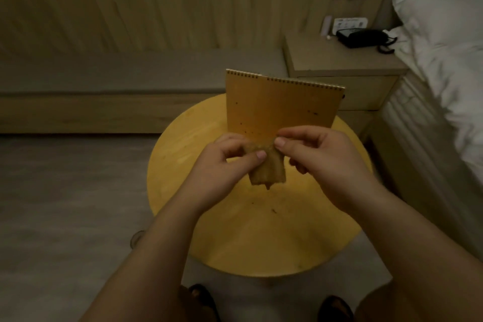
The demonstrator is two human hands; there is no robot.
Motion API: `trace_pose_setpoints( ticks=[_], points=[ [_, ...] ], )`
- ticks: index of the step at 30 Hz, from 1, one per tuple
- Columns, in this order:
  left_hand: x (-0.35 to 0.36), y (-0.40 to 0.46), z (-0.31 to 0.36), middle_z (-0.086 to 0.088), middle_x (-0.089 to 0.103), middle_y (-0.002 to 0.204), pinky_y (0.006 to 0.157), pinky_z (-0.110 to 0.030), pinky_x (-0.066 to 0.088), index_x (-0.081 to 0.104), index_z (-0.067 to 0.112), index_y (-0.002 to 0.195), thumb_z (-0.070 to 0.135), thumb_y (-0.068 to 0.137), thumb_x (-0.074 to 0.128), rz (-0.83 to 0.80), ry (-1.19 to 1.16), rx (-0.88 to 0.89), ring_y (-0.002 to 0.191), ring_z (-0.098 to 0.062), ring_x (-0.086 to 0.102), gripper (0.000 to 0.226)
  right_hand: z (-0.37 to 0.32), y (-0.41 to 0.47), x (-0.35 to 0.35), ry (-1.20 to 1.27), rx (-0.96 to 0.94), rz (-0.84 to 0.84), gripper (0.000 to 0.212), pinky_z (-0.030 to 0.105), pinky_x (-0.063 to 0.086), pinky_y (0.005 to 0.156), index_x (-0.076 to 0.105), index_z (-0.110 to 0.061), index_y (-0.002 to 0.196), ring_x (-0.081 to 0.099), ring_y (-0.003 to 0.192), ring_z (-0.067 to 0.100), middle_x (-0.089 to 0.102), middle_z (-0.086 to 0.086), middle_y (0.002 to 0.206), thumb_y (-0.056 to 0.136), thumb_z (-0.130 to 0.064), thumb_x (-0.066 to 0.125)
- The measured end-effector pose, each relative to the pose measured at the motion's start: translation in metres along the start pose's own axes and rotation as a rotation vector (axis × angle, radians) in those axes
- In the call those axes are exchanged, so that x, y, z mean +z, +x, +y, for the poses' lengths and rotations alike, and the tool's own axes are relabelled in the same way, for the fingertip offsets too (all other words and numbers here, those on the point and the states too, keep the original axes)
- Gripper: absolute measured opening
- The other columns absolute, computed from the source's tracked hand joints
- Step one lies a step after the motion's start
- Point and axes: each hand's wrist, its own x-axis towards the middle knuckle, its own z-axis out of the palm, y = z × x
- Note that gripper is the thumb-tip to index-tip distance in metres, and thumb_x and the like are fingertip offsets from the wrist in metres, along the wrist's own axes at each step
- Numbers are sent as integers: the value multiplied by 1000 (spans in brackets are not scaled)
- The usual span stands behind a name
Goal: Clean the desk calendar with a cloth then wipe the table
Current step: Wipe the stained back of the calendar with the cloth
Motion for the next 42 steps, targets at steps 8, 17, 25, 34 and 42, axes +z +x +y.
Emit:
trace_pose_setpoints(
  ticks=[8,17,25,34,42],
  points=[
    [16,21,-22,-1,80,103,84,-31,59,77,15,113,31,98,69,-88,-46,-81,97,-16,74,22,36,11,-8,-16,55,-57,10,35,65,82,76,-21,106,75,93,17,79,3,99,99,-17,70],
    [-21,133,-88,4,52,153,112,-40,39,44,23,154,52,108,40,394,19,-218,138,-16,48,54,94,46,-7,331,324,43,29,27,59,58,81,-39,90,77,76,9,78,-13,83,103,-21,62],
    [-8,150,-99,-1,61,101,93,-50,51,63,29,98,38,109,41,361,-107,-102,97,-27,60,26,100,62,-4,528,364,-74,18,34,63,61,83,-23,98,79,83,23,82,3,93,83,-28,74],
    [-10,105,-99,19,69,91,76,-25,51,69,45,89,41,105,44,548,-202,2,86,-1,62,30,70,52,-28,596,50,-82,45,37,66,80,76,-15,124,77,108,31,78,14,119,79,-17,83],
    [-13,91,-103,16,67,89,75,-25,48,68,37,90,37,105,45,582,-237,18,83,-2,59,27,82,72,-64,-283,-581,597,43,28,62,87,59,-39,129,70,113,11,67,-16,124,93,-33,82]
  ],
)
